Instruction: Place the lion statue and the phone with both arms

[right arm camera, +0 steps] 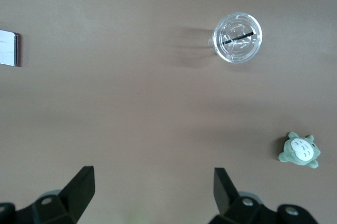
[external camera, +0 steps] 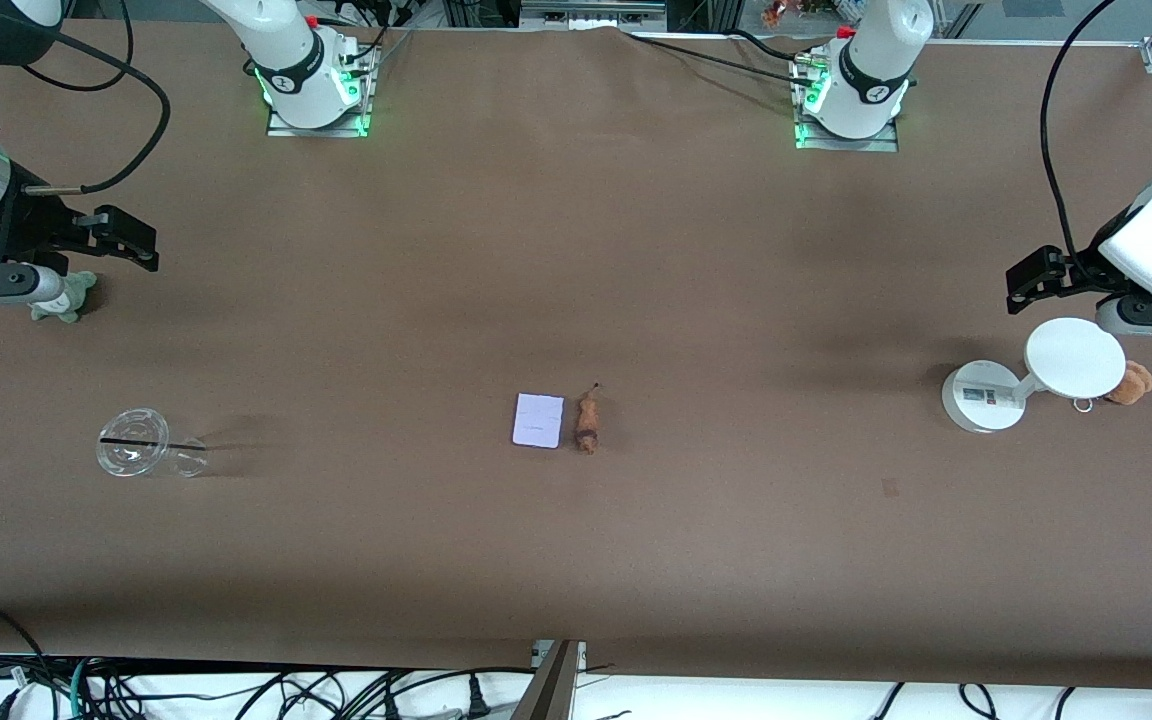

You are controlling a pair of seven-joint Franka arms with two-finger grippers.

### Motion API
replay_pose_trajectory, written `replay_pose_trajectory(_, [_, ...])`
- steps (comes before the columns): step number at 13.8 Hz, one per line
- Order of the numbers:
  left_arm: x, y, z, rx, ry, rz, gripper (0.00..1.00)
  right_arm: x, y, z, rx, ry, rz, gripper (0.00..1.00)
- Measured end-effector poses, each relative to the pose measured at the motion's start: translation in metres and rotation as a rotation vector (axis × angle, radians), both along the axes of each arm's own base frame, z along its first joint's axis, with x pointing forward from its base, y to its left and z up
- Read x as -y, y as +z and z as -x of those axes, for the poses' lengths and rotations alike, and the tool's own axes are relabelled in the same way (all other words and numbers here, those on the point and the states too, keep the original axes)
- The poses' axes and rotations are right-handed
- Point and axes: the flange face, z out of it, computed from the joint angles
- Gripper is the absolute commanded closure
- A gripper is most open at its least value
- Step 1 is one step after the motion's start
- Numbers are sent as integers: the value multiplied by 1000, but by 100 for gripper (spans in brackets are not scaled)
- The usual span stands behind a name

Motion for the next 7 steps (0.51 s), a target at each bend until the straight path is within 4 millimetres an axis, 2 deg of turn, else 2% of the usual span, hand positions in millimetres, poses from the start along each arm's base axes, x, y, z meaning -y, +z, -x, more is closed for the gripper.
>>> replay_pose_trajectory(7, [0,-2,2,-27,4,-1,0,0,0,0,0,0,0,0])
